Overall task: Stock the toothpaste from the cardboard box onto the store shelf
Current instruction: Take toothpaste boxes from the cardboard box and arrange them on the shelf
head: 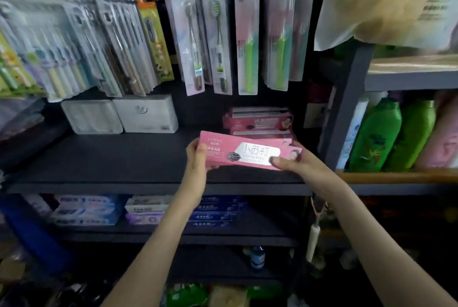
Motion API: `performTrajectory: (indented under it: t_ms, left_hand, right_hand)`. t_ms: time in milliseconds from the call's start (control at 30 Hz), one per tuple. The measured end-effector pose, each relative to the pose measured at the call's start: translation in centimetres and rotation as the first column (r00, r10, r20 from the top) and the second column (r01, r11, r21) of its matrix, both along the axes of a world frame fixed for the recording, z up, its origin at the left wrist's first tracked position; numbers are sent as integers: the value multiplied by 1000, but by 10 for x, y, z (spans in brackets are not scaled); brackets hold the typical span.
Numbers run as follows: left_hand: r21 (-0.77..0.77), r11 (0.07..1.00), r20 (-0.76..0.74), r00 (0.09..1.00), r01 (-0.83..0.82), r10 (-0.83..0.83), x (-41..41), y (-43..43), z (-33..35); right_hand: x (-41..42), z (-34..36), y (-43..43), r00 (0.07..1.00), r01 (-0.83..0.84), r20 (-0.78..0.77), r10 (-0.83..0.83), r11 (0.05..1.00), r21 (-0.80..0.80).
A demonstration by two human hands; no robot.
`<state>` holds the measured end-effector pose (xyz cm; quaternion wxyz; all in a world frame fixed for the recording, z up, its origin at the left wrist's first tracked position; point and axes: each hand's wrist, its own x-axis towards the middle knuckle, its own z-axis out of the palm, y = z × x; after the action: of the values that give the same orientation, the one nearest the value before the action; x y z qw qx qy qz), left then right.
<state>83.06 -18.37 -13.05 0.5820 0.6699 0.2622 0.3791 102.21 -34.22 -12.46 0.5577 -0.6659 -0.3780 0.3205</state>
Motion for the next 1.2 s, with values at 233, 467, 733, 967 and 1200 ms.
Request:
performTrajectory:
  t_ms: [233, 467, 733, 967, 1200]
  left_hand:
    - [53, 958, -278, 926, 282, -257, 46, 63, 7]
    - [-84, 942, -251, 908, 326, -337, 98, 93, -7]
    - [-41, 988, -259, 954, 148, -154, 135, 106, -44]
    - [-15, 990, -212, 967, 142, -142, 147, 102, -51]
    - [-59, 983, -259, 948, 177, -186, 148, 109, -62]
  right_hand:
    - [33, 6, 31, 971, 213, 81, -224, 969, 127]
    - [70, -13, 69, 898, 417, 147, -414, 909, 12]
    - [68, -25, 90, 836, 533, 123, -535, 845, 49]
    - [76, -38, 98, 779, 621, 90, -621, 783, 28]
    - [78, -41, 96, 798, 600, 64, -599, 800, 12]
